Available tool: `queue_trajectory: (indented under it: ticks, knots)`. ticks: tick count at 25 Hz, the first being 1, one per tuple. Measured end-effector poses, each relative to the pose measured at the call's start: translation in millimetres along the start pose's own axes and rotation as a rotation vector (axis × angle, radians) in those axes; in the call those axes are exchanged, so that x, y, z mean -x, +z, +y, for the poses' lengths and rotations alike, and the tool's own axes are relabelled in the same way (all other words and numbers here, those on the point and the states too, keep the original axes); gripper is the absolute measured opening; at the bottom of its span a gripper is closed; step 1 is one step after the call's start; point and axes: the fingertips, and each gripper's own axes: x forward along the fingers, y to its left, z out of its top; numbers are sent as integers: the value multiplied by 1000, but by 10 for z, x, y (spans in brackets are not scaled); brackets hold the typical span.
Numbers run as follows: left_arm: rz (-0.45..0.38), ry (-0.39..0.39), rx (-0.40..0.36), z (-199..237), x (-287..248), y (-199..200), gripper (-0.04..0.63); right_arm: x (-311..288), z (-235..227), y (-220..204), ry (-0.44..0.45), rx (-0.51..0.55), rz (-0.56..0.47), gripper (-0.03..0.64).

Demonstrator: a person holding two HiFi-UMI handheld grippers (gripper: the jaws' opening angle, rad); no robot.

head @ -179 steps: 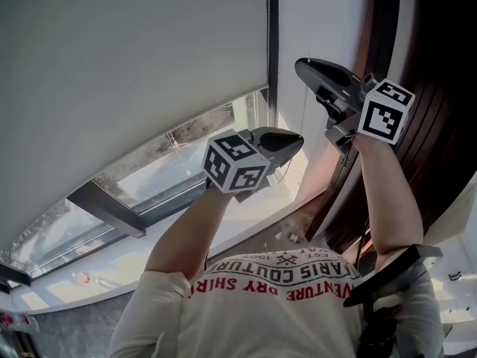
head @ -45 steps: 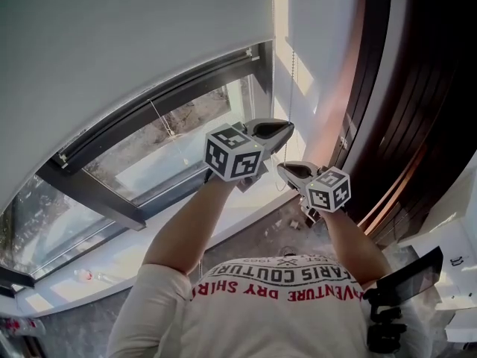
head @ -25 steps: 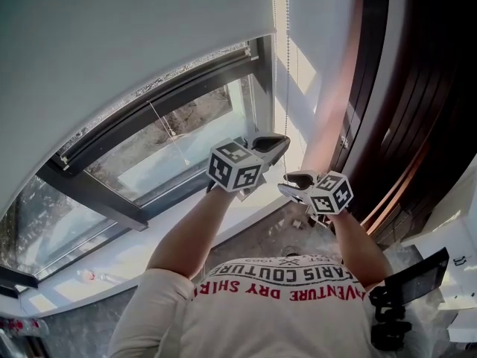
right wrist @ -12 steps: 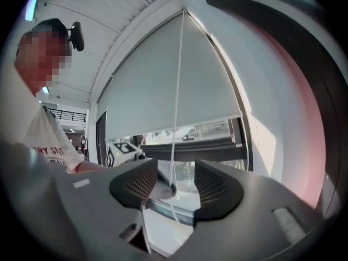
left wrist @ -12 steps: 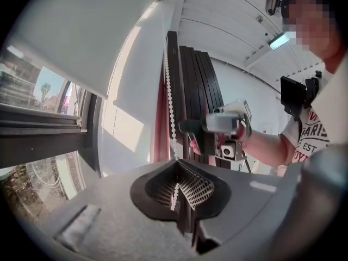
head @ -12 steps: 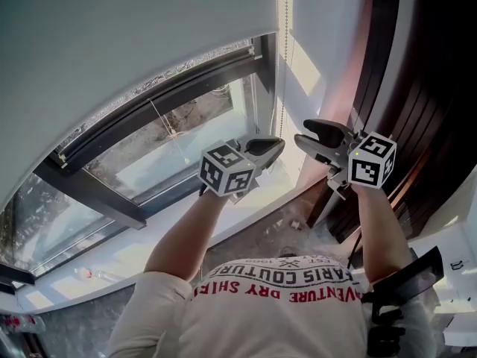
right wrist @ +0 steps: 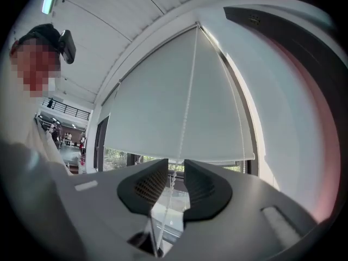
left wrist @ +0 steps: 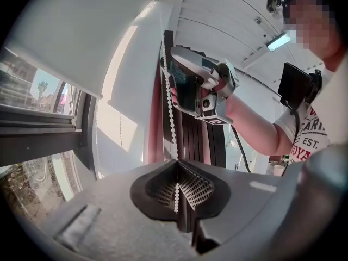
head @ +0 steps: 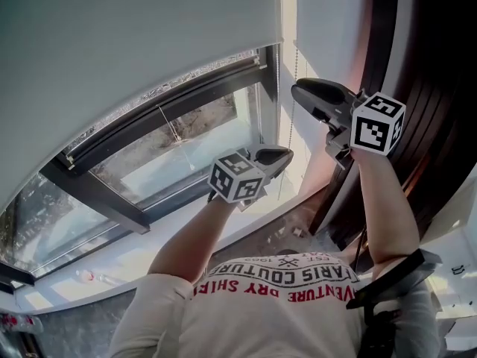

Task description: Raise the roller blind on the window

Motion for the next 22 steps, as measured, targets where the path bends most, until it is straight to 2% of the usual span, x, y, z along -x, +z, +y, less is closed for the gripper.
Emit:
queue_trajectory:
  ticks: [5, 7, 10, 22]
  knots:
    - [13, 1, -7, 16, -2, 4, 8, -65, -5, 49, 1, -18, -15, 75]
    - [11, 2, 1, 36, -2, 1, 8, -86, -45, 28, -9, -15, -9, 37]
    - [7, -1, 6, 29, -13, -3, 9, -97, -68, 5, -10, -37, 1, 23]
    - [-8, -6, 2, 38, -134, -28, 9, -10, -164, -29, -92, 15, 10, 15]
